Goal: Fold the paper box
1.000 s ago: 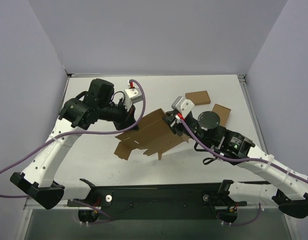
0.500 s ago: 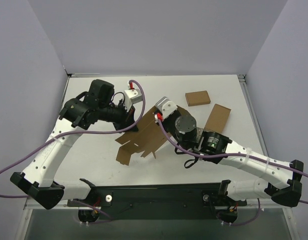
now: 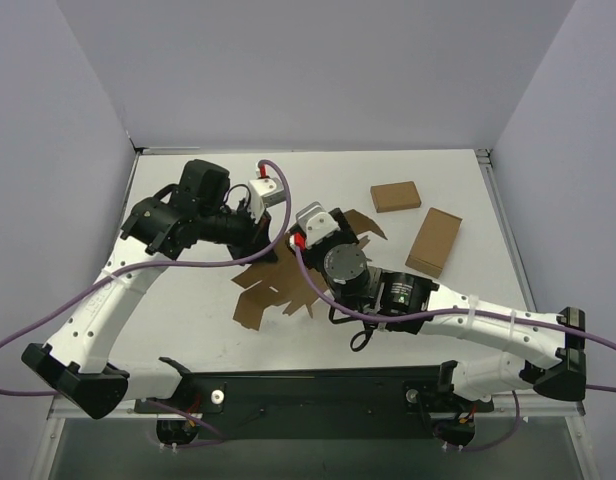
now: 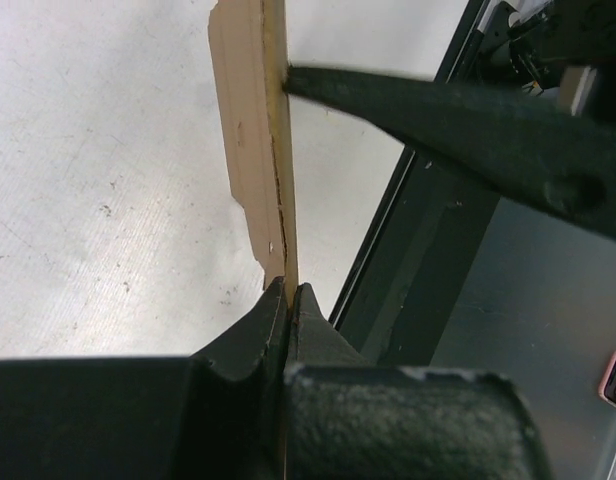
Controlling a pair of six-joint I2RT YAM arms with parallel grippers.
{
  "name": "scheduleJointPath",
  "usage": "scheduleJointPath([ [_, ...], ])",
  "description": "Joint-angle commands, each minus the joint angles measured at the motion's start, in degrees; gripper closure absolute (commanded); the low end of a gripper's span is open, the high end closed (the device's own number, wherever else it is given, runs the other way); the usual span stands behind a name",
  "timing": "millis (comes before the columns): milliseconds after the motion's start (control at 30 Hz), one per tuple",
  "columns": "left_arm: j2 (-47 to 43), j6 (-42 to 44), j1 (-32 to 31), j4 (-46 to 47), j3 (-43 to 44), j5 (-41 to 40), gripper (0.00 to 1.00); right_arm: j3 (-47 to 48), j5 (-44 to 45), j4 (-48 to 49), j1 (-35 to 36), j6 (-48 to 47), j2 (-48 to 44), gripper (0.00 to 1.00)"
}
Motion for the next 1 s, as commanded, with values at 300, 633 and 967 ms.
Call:
scheduleJointPath([
  [300,6.00,9.61,0.35,-1.41,5.69,15.67,1.00,16.61,-28.11,-32.93,-3.61,10.23,-14.68,0.09],
  [633,5.92,10.85,-3.16,-5.37,5.70,15.86,1.00,27.68,-48.44,-48.23,-11.79,1.70,-9.08,0.03],
  [967,5.39,11.28,-8.53,-6.96,4.99,14.10,1.00,36.31,-58.83,-55.27,-15.32,-1.56,1.40,0.05],
])
